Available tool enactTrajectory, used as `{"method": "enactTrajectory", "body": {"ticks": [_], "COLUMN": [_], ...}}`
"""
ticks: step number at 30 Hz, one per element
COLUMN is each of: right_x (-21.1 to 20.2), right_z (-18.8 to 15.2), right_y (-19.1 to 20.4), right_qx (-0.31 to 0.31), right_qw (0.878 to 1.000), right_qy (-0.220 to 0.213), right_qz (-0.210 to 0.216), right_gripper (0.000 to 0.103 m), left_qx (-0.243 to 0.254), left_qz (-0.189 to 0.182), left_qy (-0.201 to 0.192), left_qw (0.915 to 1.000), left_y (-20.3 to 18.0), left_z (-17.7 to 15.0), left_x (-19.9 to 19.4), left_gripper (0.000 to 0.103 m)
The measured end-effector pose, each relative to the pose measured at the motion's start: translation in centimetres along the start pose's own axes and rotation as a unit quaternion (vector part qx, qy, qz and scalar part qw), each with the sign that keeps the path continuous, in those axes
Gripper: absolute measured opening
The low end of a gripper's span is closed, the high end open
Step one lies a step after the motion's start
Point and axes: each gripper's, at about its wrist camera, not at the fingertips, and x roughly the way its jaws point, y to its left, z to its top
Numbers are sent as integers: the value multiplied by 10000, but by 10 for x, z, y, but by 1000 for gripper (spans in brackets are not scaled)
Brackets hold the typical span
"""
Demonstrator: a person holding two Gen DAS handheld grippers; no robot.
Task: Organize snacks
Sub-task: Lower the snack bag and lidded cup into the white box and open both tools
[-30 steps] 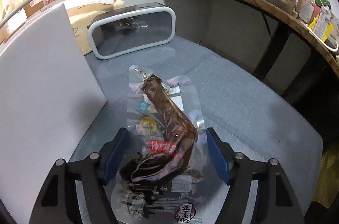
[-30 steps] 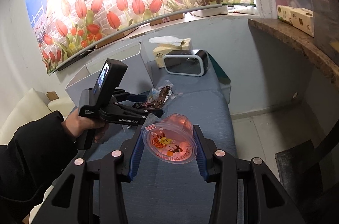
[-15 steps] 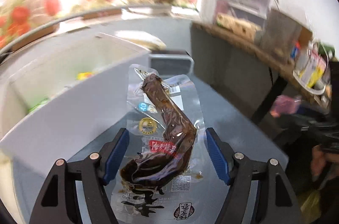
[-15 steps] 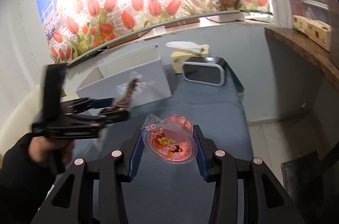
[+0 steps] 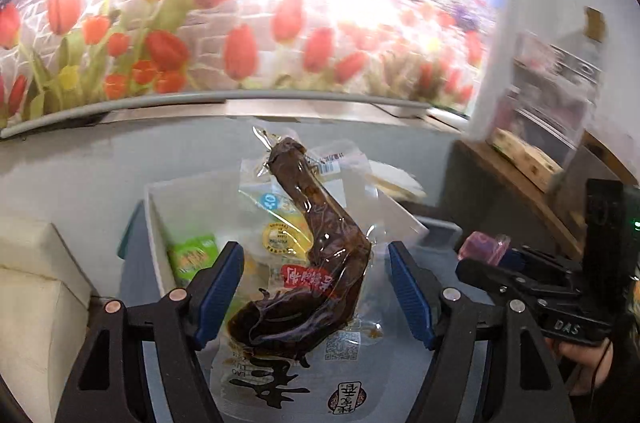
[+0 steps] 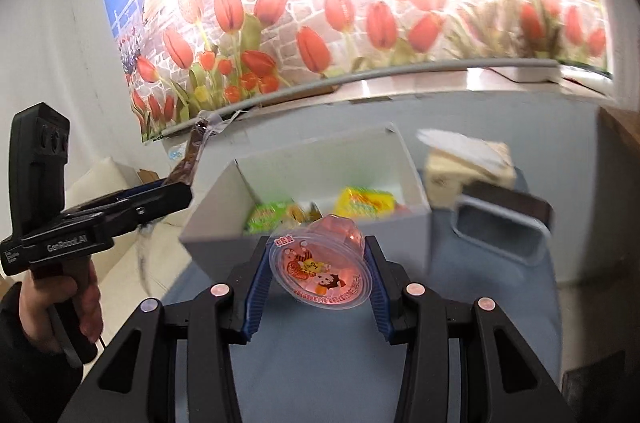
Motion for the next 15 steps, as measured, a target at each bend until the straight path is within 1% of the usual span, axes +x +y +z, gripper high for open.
{"method": "enactTrajectory", "body": {"ticks": [3, 5, 7, 9, 12, 13, 14, 15], "right_x": [37, 63, 84, 104, 124, 128, 129, 127], "right_z": [31, 43, 50, 53, 53, 52, 52, 51], "right_y": [7, 5, -1, -6, -15, -17, -18, -19], "right_qx": [-257, -317, -321, -444, -497, -500, -513, -545], "right_qw": [9994, 9989, 9985, 9971, 9959, 9953, 9950, 9950], "right_qy": [6, 168, 325, 426, 583, 661, 667, 572], "right_qz": [-226, -295, -293, -450, -471, -506, -546, -604], "right_gripper": [48, 48, 48, 48, 49, 64, 76, 95], "left_qx": [-240, -273, -220, -264, -332, -364, -397, -420], "left_qz": [-119, -47, 107, 225, 276, 189, 137, 141], "left_qy": [154, 227, 326, 446, 684, 828, 919, 931], "left_qw": [9995, 9994, 9992, 9984, 9967, 9957, 9949, 9947], "left_y": [17, 23, 27, 37, 51, 53, 56, 57], "left_z": [17, 23, 24, 23, 21, 20, 20, 18], "left_x": [21, 36, 48, 66, 86, 92, 95, 95], "left_gripper": [77, 77, 77, 78, 79, 84, 91, 103]}}
